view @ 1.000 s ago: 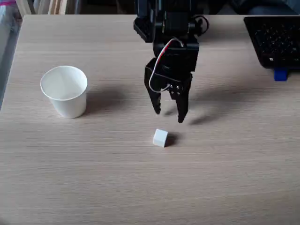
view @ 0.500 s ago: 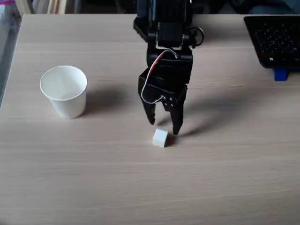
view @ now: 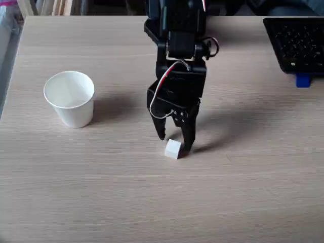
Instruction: Grasp a block and put it in the bin.
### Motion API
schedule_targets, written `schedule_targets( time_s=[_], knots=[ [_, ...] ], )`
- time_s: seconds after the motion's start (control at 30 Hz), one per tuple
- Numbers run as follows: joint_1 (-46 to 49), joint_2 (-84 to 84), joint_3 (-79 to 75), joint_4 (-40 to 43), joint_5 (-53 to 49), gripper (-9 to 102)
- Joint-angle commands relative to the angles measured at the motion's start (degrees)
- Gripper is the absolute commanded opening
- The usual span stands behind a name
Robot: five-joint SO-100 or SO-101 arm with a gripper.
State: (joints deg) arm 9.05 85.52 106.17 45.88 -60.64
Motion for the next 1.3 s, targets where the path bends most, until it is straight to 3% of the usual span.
schedule_targets(
  time_s=[0.0, 0.53, 1.27],
  knots=[
    [0.4, -0.2, -2.7, 0.3, -0.4, 30],
    [0.2, -2.0, -4.5, 0.3, -0.9, 28],
    [-0.4, -2.4, -4.6, 0.6, -1.6, 16]
  ],
)
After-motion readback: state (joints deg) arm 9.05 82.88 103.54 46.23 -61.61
